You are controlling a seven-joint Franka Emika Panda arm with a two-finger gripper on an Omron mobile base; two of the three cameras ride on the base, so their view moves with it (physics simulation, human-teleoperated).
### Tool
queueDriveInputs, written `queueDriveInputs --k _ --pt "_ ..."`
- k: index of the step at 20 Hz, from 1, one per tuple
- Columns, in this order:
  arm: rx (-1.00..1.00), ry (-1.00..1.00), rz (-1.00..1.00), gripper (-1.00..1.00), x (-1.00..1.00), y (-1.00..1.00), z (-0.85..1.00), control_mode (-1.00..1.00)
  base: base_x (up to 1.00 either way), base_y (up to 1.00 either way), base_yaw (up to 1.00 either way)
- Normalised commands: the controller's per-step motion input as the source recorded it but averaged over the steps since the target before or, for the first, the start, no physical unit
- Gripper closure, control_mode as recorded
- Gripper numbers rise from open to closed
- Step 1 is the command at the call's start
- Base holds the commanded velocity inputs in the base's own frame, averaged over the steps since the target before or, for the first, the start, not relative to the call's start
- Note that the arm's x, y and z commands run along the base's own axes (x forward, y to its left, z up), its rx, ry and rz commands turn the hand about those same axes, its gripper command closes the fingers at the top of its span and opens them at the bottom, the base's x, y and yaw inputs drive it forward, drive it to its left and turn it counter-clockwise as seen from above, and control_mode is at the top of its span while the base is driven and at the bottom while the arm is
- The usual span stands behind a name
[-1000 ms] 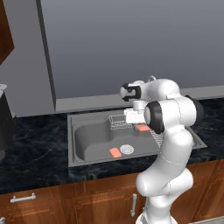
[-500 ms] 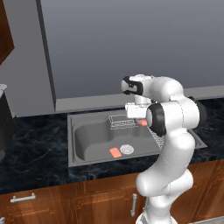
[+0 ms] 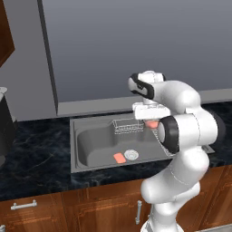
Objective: Pick up the bar soap and bar soap from the sink, and place them back in the cabinet, and close the cabinet doors.
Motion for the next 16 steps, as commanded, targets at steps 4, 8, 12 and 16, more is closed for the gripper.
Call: queueDriveInputs --k 4,8,12,16 --pt "0.00 -0.08 0.00 1.00 -0.31 0.00 0.24 -1.00 0.00 0.00 0.00" --pt "0.00 -0.07 0.00 1.00 -0.26 0.00 0.22 -1.00 0.00 0.00 0.00" --pt "0.00 -0.08 0.00 1.00 -0.23 0.00 0.22 -1.00 0.00 0.00 0.00" --pt "0.00 -0.06 0.00 1.00 -0.22 0.00 0.26 -1.00 0.00 0.00 0.00"
